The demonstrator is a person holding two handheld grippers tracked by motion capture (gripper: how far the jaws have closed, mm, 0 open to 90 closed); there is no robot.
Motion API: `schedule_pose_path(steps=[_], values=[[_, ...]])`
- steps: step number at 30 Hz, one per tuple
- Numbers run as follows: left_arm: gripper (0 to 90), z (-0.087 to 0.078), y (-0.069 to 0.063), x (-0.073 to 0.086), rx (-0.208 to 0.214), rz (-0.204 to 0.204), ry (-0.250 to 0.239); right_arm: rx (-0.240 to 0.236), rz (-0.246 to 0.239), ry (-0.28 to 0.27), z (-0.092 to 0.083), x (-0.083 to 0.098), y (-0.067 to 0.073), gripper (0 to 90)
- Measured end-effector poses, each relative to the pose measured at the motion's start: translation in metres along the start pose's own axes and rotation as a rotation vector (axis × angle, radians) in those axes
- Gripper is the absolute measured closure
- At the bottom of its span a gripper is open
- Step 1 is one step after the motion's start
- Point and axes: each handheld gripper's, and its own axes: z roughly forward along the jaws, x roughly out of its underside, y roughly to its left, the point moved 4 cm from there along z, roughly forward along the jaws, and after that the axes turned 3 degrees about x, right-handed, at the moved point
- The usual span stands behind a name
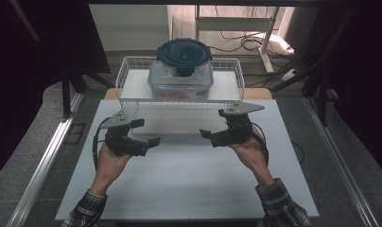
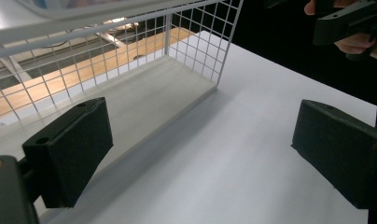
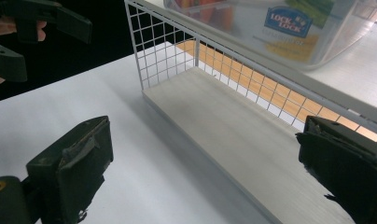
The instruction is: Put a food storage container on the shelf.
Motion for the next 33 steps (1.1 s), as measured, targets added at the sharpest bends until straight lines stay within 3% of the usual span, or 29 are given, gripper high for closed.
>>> schedule_pose_path(steps=[15,27,33], values=[[4.5,0.008,-0.009,0.021,-0.002,0.024,0.026,0.006,-0.003,0.018,0.002,0.022,0.002,1.3],[1.9,0.006,-0.015,0.030,0.010,0.013,0.046,-0.017,-0.004,0.050,0.002,0.035,0.016,0.0],[1.1,0.006,-0.014,0.039,0.008,0.005,0.051,0.002,-0.005,0.054,0.002,0.040,0.018,0.0]])
